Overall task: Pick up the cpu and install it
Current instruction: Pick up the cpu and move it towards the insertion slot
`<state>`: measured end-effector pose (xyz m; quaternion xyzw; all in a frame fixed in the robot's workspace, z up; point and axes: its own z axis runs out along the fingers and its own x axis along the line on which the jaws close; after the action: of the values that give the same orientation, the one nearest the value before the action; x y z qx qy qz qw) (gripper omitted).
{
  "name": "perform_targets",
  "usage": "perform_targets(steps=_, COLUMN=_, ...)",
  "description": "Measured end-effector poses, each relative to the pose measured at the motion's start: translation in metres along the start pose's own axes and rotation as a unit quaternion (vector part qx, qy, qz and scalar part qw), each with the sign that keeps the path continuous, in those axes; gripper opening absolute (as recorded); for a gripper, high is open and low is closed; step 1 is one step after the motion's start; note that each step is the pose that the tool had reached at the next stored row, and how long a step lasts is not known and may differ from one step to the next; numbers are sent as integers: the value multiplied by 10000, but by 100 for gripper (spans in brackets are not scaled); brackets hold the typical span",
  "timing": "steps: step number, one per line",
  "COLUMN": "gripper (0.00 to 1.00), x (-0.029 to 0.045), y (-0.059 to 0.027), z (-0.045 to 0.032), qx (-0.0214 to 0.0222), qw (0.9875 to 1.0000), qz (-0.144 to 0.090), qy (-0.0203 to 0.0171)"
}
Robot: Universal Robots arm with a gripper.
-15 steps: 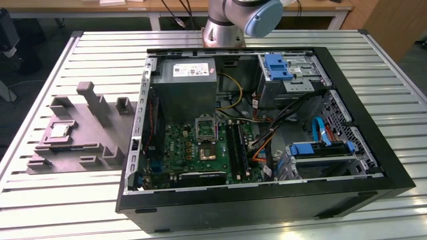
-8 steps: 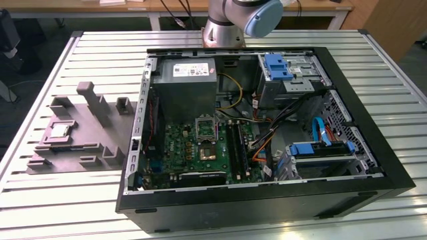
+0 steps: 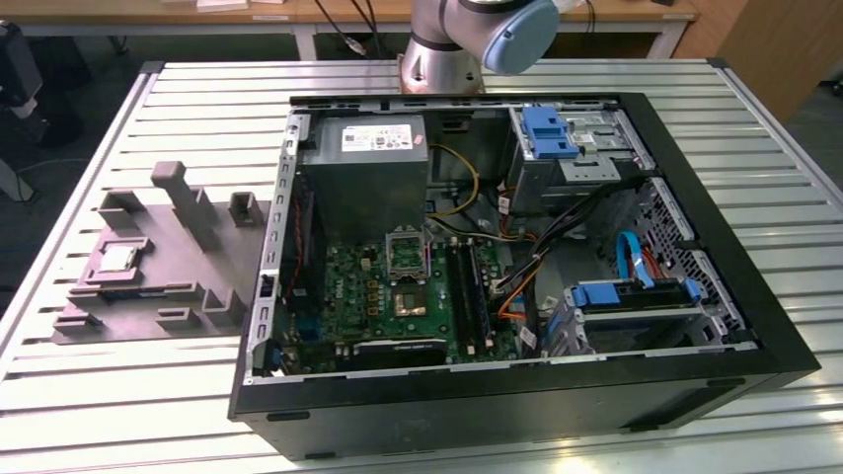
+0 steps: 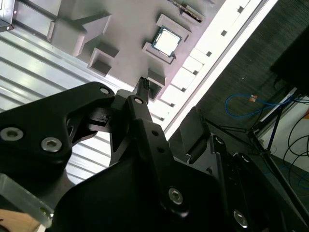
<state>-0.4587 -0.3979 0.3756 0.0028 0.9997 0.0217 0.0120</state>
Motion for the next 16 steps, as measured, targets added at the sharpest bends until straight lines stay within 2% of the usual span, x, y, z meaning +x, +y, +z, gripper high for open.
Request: perform_targets(steps=16, gripper=53, x=1, y=-3, z=58, qx=0, qw=10000, qz=0, qy=0)
